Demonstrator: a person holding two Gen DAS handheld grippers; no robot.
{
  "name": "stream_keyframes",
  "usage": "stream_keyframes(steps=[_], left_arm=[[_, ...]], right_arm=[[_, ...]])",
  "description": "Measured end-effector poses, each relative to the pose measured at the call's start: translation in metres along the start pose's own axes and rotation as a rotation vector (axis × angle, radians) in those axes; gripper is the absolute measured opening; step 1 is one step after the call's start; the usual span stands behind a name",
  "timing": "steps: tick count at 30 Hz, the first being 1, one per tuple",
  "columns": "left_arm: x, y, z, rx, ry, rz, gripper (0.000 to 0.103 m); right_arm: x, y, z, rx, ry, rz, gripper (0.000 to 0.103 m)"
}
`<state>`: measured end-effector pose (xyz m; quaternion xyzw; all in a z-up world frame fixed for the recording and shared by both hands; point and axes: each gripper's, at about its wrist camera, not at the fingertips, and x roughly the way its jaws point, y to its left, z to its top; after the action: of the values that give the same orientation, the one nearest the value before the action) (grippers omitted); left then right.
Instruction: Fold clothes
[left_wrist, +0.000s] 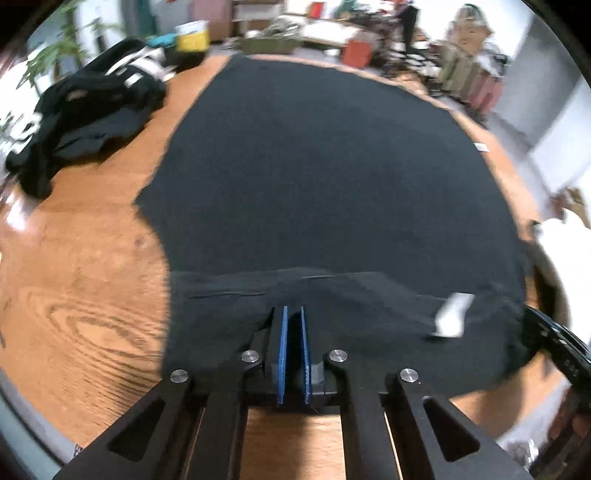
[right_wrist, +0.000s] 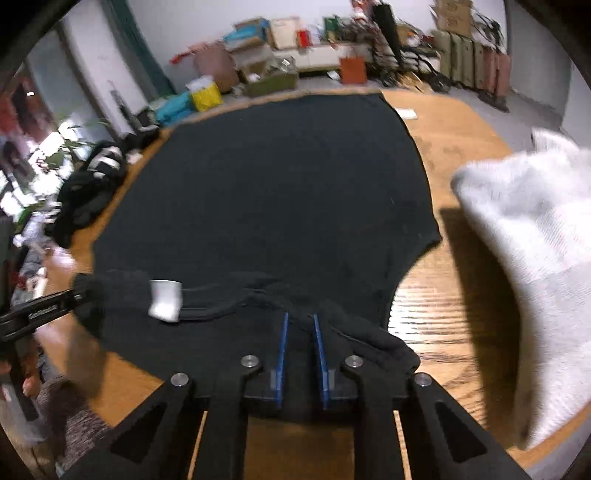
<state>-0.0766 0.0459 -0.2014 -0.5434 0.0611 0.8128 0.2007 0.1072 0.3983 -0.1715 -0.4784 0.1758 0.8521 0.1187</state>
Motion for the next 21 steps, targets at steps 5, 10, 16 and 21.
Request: stream_keyframes(steps=[5, 10, 16, 21], left_arm=[[0.005, 0.032, 0.003, -0.076, 0.007, -0.065, 0.007], [0.003, 0.049, 0.009, -0.171, 0.027, -0.136, 0.010], [-0.016, 0.086, 0.000, -0.338, 0.016, -0.265, 0.038], [-0.029, 0.095, -0.020, -0.445, -0.005, -0.263, 0.038]], right_arm=[[0.016, -0.022, 0.000, 0.053, 0.020, -0.012, 0.011], [-0.006, -0.030, 0.000, 0.119, -0.008, 0.057, 0.032], [-0.058, -0.039, -0.024, 0.146, -0.053, 0.066, 0.035], [-0.056, -0.046, -0.051, 0.218, -0.008, 0.077, 0.038]])
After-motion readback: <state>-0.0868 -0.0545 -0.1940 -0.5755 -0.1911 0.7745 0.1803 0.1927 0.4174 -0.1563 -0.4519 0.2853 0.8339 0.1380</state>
